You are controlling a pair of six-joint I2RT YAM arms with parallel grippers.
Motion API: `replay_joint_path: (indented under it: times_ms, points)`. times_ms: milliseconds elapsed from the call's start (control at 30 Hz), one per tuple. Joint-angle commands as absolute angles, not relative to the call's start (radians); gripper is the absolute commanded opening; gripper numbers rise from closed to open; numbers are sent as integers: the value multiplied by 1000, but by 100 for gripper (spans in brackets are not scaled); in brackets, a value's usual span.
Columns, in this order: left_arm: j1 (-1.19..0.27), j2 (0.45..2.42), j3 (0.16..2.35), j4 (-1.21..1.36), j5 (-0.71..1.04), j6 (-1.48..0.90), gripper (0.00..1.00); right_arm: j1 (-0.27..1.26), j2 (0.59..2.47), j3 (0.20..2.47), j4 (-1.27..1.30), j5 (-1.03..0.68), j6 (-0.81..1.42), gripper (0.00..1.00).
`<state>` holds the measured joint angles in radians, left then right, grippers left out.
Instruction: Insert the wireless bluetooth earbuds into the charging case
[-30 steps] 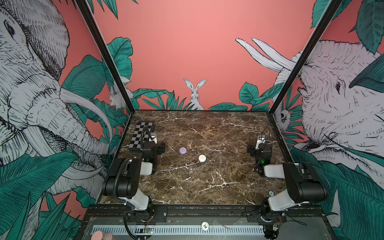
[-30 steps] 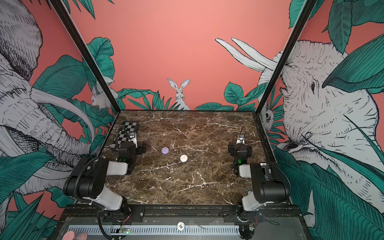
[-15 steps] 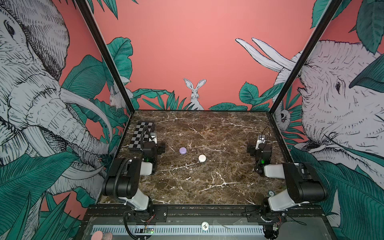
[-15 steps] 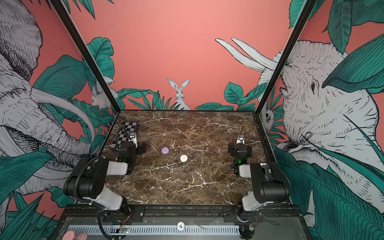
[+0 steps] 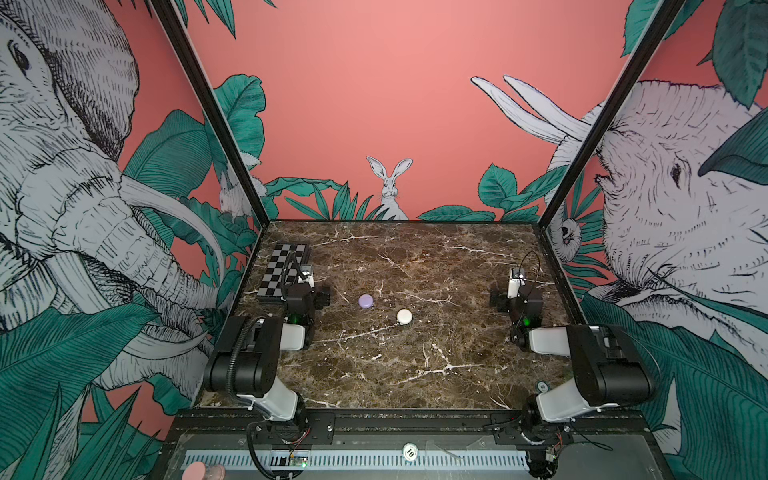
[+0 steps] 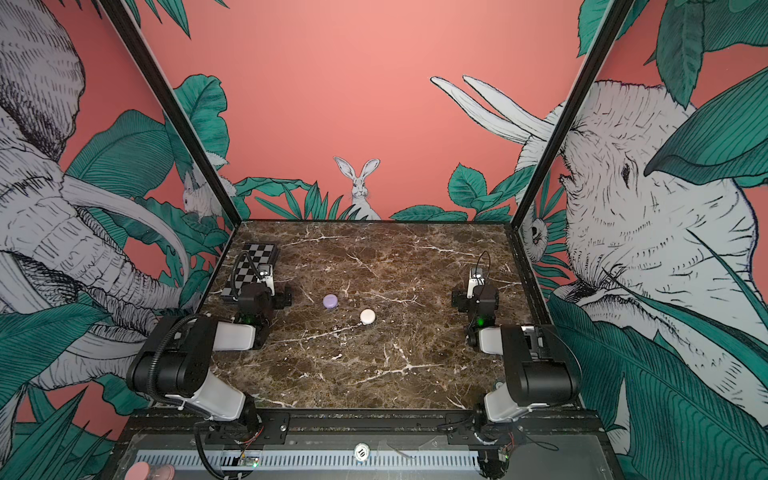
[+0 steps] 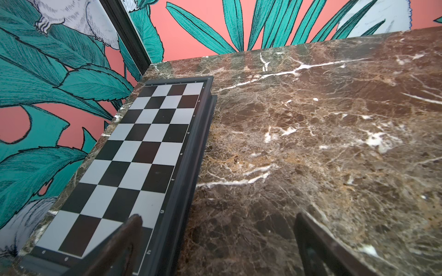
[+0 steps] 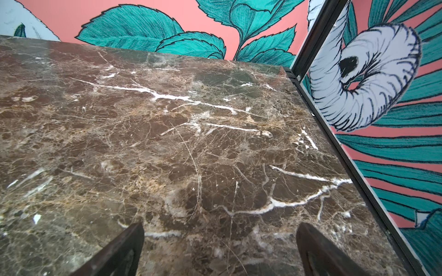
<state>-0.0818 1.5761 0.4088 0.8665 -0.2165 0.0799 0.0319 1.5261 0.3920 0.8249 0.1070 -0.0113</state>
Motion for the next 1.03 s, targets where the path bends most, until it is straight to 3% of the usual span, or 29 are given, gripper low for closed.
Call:
replay_joint_path:
  times_ms: [0, 1000]
  points:
    - [-76, 1550, 397, 894, -207, 93, 99, 29, 1527, 408, 833, 95, -10, 98]
    - [-77, 1550, 395, 896, -205, 95, 99, 29, 1527, 408, 833, 95, -10, 98]
